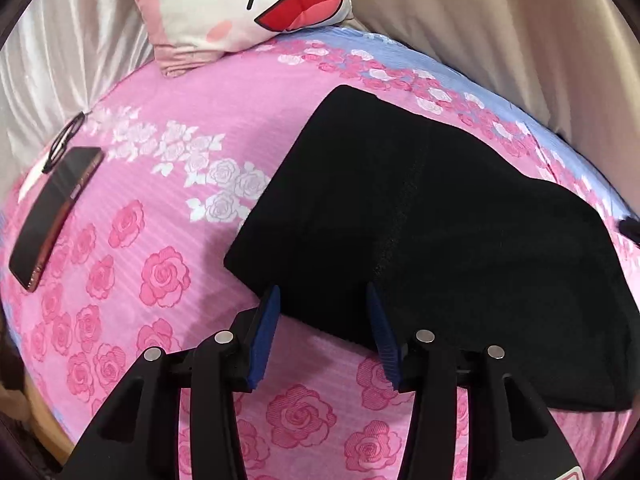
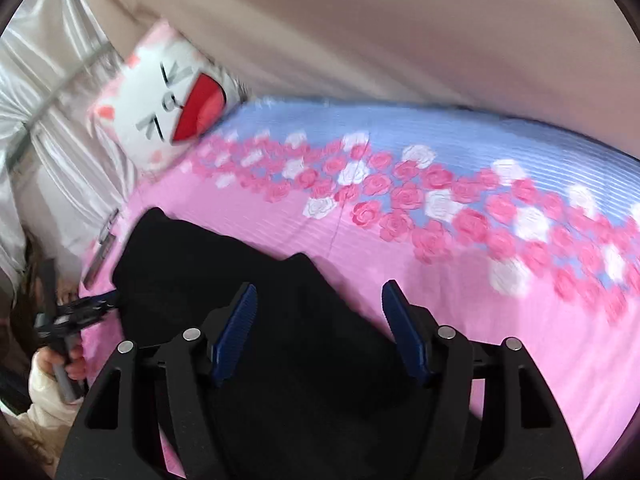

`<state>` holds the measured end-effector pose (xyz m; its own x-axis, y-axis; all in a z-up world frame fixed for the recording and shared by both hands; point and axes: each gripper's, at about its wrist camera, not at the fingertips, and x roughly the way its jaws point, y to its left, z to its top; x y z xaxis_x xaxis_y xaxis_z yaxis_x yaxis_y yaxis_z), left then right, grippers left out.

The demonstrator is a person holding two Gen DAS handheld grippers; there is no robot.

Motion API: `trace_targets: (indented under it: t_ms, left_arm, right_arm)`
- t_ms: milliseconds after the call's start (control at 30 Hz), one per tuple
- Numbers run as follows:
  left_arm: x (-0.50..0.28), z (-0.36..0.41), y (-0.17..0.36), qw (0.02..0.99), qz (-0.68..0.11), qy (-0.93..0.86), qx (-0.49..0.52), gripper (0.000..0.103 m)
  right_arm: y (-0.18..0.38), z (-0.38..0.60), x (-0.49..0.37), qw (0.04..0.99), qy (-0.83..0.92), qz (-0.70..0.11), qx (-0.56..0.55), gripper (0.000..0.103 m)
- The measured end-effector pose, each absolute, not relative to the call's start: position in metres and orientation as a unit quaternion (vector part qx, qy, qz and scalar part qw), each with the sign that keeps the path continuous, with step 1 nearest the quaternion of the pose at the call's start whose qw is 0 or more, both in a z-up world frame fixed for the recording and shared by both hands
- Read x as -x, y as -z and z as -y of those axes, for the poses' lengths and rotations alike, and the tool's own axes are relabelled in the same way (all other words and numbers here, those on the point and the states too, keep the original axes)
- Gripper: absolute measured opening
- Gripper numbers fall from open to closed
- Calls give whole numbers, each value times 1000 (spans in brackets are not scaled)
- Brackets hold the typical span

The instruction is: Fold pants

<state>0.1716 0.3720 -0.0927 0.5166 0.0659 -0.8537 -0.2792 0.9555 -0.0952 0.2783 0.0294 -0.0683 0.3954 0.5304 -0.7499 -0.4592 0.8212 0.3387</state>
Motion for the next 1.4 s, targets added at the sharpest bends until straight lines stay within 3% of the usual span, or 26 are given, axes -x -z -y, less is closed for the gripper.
trace_targets:
  t_ms: [33, 67, 167, 333, 400, 533, 600, 667, 733, 833, 933, 1000, 1067, 1133, 1300, 1367, 1400]
  left_arm:
    - [-167, -376, 93, 863, -482, -98, 111, 46]
    - [-163, -379, 94, 863, -483, -98, 112, 46]
    - [-162, -379, 92, 860, -487, -102, 112, 47]
    - [-157, -379, 85, 855, -494, -113, 111, 46]
    - [-153, -371, 65, 866, -476, -114, 98, 40]
    - [-178, -335, 14, 908, -406, -79, 65, 42]
    - [-210, -324, 21, 905, -415, -63, 67, 53]
    - [-255, -325, 53, 887, -448, -102, 51, 53]
    - [-283, -349, 92, 865, -476, -147, 60, 60]
    - [-277, -353, 87, 874, -458, -143, 71, 61]
    - [-276, -346, 90, 877, -449, -160, 52, 61]
    - [-274, -345, 90, 878, -445, -167, 55, 61]
    - [-263, -343, 77, 881, -438, -168, 67, 54]
    - [-242, -331, 54, 900, -402, -157, 65, 54]
    - [-196, -254, 20, 925, -374, -46, 36, 65]
    - [-182, -205, 24, 927, -376, -5, 2, 71]
    - [-177, -181, 30, 925, -379, 8, -21, 73]
  right_arm:
    - [77, -45, -283, 824, -305, -477, -12, 22]
    - [83, -61, -283, 824, -301, -480, 29, 15]
    - [79, -87, -283, 863, -264, -415, 119, 14]
    - [57, -48, -277, 887, -232, -399, -6, 17]
    - [52, -49, -251, 878, -264, -400, -1, 17]
    - [55, -58, -219, 860, -295, -415, 11, 17]
    - [59, -66, -214, 858, -299, -418, 20, 17]
    - [75, -65, -216, 847, -284, -448, 28, 17]
    - [80, -53, -208, 844, -279, -458, 10, 14]
    - [65, -27, -180, 858, -260, -443, -17, 18]
    - [81, -10, -176, 853, -248, -459, -11, 14]
    - [78, 19, -163, 849, -248, -461, -71, 15]
    - [64, 47, -137, 872, -212, -437, -62, 20]
    - [58, 88, -108, 894, -160, -415, -52, 22]
    - [80, 231, -50, 897, 13, -415, -152, 26]
    - [90, 267, -39, 895, 22, -417, -159, 18]
    - [92, 293, -30, 898, 27, -408, -163, 6]
